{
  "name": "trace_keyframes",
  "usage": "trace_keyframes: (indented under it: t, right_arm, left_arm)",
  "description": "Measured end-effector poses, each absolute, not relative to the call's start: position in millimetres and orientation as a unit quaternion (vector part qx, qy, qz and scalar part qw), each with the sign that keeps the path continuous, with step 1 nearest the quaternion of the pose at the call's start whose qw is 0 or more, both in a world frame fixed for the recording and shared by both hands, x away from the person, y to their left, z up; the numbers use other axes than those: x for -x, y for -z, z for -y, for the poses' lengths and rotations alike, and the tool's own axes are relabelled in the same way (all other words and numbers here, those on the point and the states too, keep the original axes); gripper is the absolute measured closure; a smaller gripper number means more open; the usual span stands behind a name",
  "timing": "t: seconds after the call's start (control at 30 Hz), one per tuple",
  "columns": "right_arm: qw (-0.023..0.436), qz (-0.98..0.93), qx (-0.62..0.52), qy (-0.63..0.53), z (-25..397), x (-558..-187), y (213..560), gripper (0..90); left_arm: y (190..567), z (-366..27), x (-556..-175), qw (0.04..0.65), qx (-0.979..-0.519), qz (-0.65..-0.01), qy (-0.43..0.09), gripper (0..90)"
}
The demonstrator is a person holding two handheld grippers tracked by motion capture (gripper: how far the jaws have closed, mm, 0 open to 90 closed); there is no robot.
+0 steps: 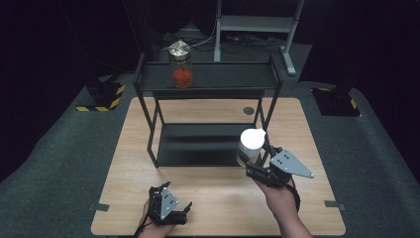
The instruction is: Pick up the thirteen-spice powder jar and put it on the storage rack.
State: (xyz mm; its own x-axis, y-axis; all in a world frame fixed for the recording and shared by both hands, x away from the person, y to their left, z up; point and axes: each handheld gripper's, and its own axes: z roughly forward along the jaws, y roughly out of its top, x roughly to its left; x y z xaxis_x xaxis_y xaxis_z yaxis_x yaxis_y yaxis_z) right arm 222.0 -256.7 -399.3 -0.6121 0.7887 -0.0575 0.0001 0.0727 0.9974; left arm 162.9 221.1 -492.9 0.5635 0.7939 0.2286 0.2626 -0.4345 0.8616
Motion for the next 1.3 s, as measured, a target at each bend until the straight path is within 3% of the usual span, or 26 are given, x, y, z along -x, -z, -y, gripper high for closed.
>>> trace_keyframes:
  t: [1.3]
  right_arm:
    - [0.346, -0.643, -0.273, -0.626, 236, -244, 350, 29.3]
  left_arm:
    - [498, -231, -162, 0.438, -0.772, -0.331, -0.318, 0.5]
